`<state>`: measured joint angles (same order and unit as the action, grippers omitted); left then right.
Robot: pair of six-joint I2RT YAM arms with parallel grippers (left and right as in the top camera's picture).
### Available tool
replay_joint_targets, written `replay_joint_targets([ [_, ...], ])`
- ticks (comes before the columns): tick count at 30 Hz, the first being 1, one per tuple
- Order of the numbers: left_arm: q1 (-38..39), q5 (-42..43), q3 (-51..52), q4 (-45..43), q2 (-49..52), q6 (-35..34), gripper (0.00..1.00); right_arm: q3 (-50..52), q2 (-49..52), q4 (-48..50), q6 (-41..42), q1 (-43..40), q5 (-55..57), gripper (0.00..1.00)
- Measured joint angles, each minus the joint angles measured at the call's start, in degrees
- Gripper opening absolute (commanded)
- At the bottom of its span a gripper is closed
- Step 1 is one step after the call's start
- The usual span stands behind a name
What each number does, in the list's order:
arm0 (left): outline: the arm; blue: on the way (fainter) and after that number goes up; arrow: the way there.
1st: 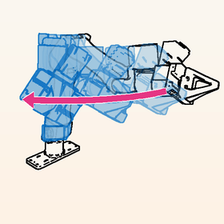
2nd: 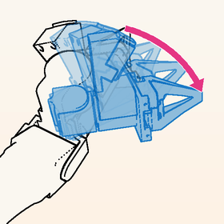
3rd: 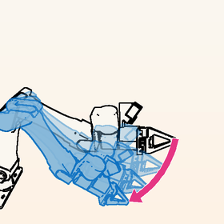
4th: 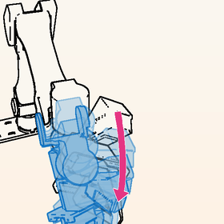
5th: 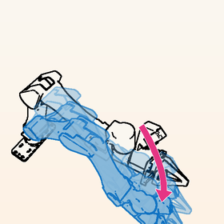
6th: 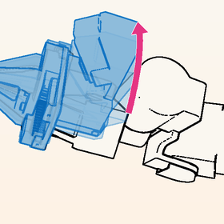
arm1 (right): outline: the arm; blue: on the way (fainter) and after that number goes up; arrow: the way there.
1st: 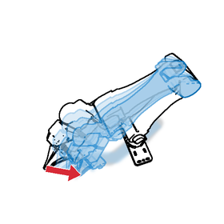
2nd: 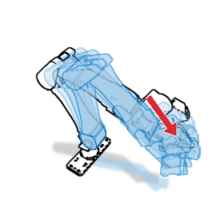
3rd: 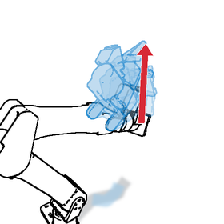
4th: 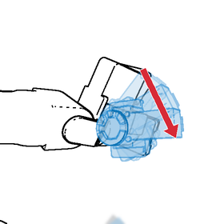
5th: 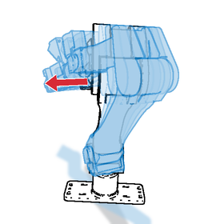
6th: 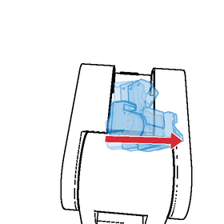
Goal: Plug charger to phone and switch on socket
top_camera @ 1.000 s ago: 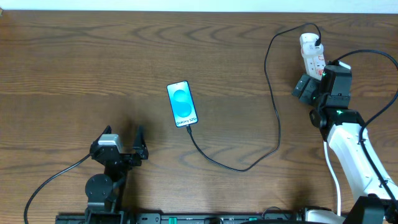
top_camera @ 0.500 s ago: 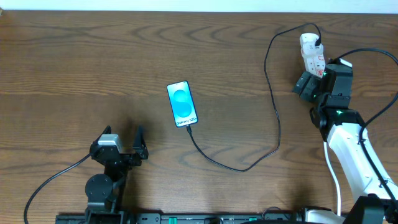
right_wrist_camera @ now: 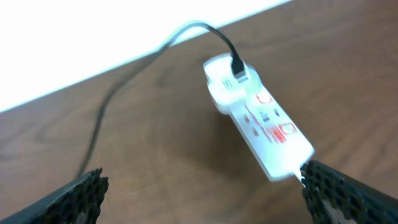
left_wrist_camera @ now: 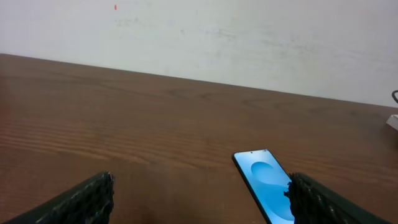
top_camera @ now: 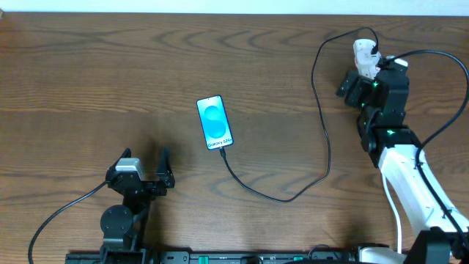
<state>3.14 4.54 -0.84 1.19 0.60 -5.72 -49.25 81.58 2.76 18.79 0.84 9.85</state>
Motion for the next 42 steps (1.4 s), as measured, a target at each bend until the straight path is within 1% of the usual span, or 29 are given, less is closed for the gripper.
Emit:
replay_joint_targets([
  [8,0.0,0.0,-0.04,0.07,0.0,0.0,0.89,0.24,5.25,11.37,-0.31,0.42,-0.59,0.99],
  [11,0.0,-0.02,-0.04,0.09,0.0,0.0,0.89,0.24,5.38,13.07,-0.85,0.42,-1.09,0.99],
  [15,0.0,-0.02,-0.04,0.09,0.0,0.0,0.89,0.24,5.38,12.76,-1.25,0.42,-1.7,0.99],
  [23,0.0,-0.02,-0.04,0.09,0.0,0.0,0.89,0.24,5.38,10.62,-1.44,0.44,-3.23,0.99],
  [28,0.0,0.0,-0.04,0.09,0.0,0.0,0.89,0.24,5.4,7.17,-1.46,1.05,-3.69,0.99],
  [42,0.0,-0.02,-0.09,0.13,0.0,0.0,0.89,0.31,5.42,-10.95,-1.46,1.22,-3.87,0.99],
])
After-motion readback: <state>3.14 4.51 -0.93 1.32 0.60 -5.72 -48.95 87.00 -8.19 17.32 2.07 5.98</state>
